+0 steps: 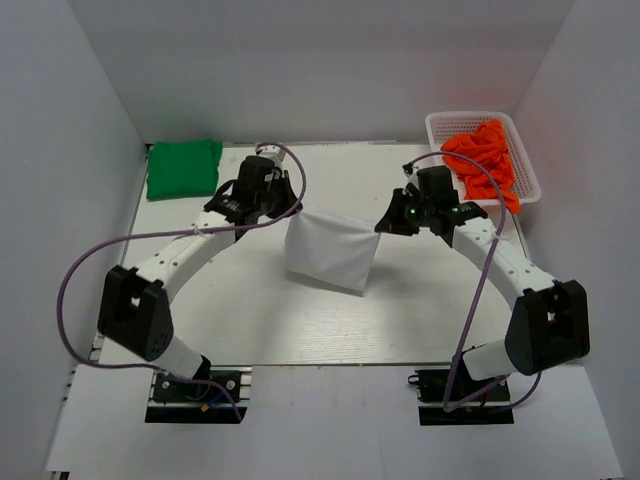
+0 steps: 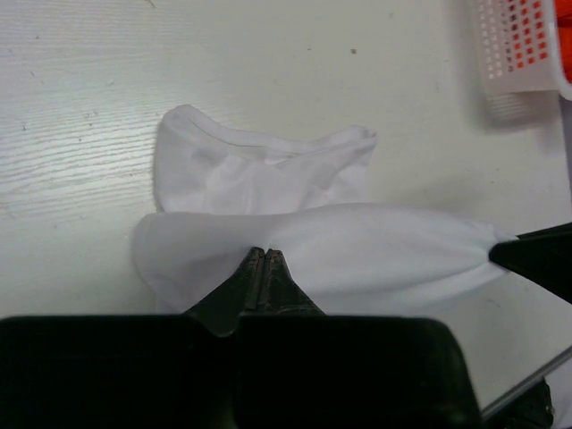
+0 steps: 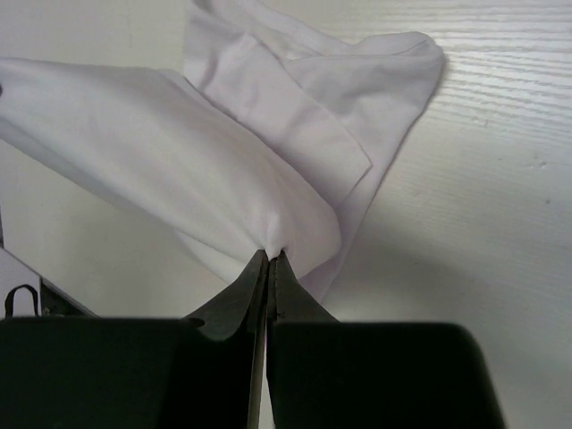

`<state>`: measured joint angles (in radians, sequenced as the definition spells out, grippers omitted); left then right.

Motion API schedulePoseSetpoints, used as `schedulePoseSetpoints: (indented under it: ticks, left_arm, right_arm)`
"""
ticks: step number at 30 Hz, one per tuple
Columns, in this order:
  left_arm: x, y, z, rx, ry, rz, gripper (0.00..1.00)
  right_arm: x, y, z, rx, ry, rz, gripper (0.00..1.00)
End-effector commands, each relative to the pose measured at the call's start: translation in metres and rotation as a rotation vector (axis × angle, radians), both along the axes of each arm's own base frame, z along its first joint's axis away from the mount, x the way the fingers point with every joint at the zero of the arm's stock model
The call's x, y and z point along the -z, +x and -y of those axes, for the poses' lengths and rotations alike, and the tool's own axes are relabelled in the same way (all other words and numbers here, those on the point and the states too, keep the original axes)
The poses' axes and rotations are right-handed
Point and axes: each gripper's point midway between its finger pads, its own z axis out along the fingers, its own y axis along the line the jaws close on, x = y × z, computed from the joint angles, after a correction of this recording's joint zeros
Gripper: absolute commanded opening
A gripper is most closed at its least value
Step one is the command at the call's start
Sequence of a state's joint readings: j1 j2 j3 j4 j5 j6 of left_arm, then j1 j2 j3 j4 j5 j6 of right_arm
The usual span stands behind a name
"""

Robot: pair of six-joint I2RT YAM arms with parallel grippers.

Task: Fold and stack the t-shirts
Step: Fold the long partially folded tshirt into a neat square

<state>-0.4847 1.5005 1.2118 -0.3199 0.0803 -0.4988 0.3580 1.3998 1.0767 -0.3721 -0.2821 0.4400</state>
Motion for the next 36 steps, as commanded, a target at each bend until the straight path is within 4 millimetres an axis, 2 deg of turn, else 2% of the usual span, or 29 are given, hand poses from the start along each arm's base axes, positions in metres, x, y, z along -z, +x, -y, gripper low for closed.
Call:
schedulePoseSetpoints:
  ticks: [1, 2, 5, 6, 8, 9, 10, 11, 12, 13, 14, 15, 16, 17, 18, 19, 20, 21, 22, 23, 24, 25, 26, 28, 31, 32, 34, 35, 36]
  left_arm:
    - [-0.007, 0.029, -0.004, -0.049, 0.026, 0.051, 0.00]
    - [0.012, 0.033, -0.003, -0.055, 0.050, 0.017, 0.00]
    - [0.022, 0.050, -0.007, -0.084, 0.061, 0.011, 0.00]
    - [0.025, 0.064, -0.006, -0.095, 0.057, 0.019, 0.00]
    - [0.031, 0.077, -0.004, -0.102, 0.043, 0.006, 0.00]
    - [0.027, 0.089, -0.005, -0.120, 0.030, 0.012, 0.00]
    - [0.047, 0.096, -0.006, -0.122, 0.042, -0.024, 0.00]
    - [0.056, 0.100, -0.002, -0.118, 0.035, -0.044, 0.00]
    - [0.055, 0.111, -0.003, -0.129, 0.029, -0.032, 0.00]
    - [0.064, 0.117, -0.004, -0.127, 0.027, -0.049, 0.00]
    - [0.086, 0.122, -0.002, -0.134, 0.033, -0.083, 0.00]
    - [0.087, 0.131, -0.002, -0.140, 0.010, -0.070, 0.00]
    - [0.094, 0.135, 0.000, -0.140, 0.009, -0.068, 0.00]
    - [0.093, 0.146, -0.005, -0.165, -0.013, -0.059, 0.00]
    - [0.111, 0.155, -0.010, -0.179, -0.005, -0.077, 0.00]
    - [0.117, 0.158, -0.004, -0.166, -0.022, -0.093, 0.00]
    - [0.111, 0.171, -0.005, -0.168, -0.038, -0.074, 0.00]
    - [0.130, 0.175, -0.007, -0.170, -0.032, -0.102, 0.00]
    - [0.137, 0.177, -0.007, -0.170, -0.029, -0.109, 0.00]
    - [0.139, 0.181, -0.010, -0.194, -0.047, -0.123, 0.00]
    - [0.144, 0.181, -0.008, -0.186, -0.052, -0.127, 0.00]
    - [0.144, 0.184, -0.007, -0.195, -0.065, -0.131, 0.00]
    - [0.149, 0.184, -0.010, -0.194, -0.068, -0.142, 0.00]
    - [0.151, 0.184, -0.012, -0.208, -0.066, -0.152, 0.00]
    - [0.157, 0.179, -0.013, -0.209, -0.058, -0.170, 0.00]
    - [0.152, 0.178, -0.014, -0.209, -0.059, -0.169, 0.00]
    - [0.143, 0.178, -0.014, -0.209, -0.058, -0.170, 0.00]
    - [0.134, 0.178, -0.014, -0.209, -0.060, -0.166, 0.22]
    - [0.133, 0.180, -0.017, -0.221, -0.041, -0.161, 0.40]
  right_arm:
    - [-0.016, 0.032, 0.006, 0.066, 0.006, 0.053, 0.00]
    - [-0.016, 0.037, 0.006, 0.075, 0.007, 0.061, 0.00]
    - [-0.008, 0.055, 0.009, 0.101, 0.012, 0.041, 0.00]
    - [-0.008, 0.066, 0.010, 0.109, 0.016, 0.041, 0.00]
    - [0.006, 0.076, 0.010, 0.099, 0.028, 0.013, 0.00]
    - [0.004, 0.088, 0.004, 0.089, 0.037, 0.024, 0.00]
    - [0.017, 0.094, 0.004, 0.088, 0.038, -0.011, 0.00]
    - [0.013, 0.104, 0.004, 0.093, 0.042, 0.003, 0.00]
    - [0.029, 0.119, 0.004, 0.106, 0.043, -0.020, 0.00]
    - [0.032, 0.121, 0.006, 0.116, 0.040, -0.033, 0.00]
    - [0.036, 0.128, 0.007, 0.126, 0.035, -0.030, 0.00]
    - [0.034, 0.143, 0.010, 0.145, 0.039, 0.020, 0.00]
    - [0.046, 0.149, 0.009, 0.146, 0.033, 0.013, 0.00]
    - [0.058, 0.158, 0.011, 0.164, 0.030, 0.000, 0.00]
    - [0.056, 0.171, 0.012, 0.175, 0.033, 0.021, 0.00]
    - [0.060, 0.177, 0.017, 0.199, 0.038, 0.002, 0.00]
    - [0.079, 0.185, 0.018, 0.205, 0.031, -0.035, 0.00]
    - [0.075, 0.194, 0.017, 0.199, 0.041, -0.022, 0.00]
    - [0.078, 0.198, 0.015, 0.181, 0.037, -0.008, 0.00]
    - [0.092, 0.205, 0.015, 0.178, 0.029, -0.024, 0.00]
    - [0.087, 0.212, 0.012, 0.163, 0.037, -0.007, 0.00]
    - [0.085, 0.215, 0.011, 0.154, 0.034, -0.008, 0.00]
    - [0.095, 0.216, 0.009, 0.145, 0.028, -0.023, 0.00]
    - [0.101, 0.219, 0.008, 0.133, 0.033, -0.035, 0.00]
    - [0.108, 0.215, 0.002, 0.096, 0.040, -0.049, 0.00]
    - [0.107, 0.213, -0.002, 0.071, 0.049, -0.047, 0.00]
    - [0.104, 0.208, -0.004, 0.059, 0.056, -0.059, 0.13]
    - [0.101, 0.208, -0.003, 0.049, 0.059, -0.053, 0.19]
    - [0.096, 0.209, -0.004, 0.045, 0.060, -0.046, 0.29]
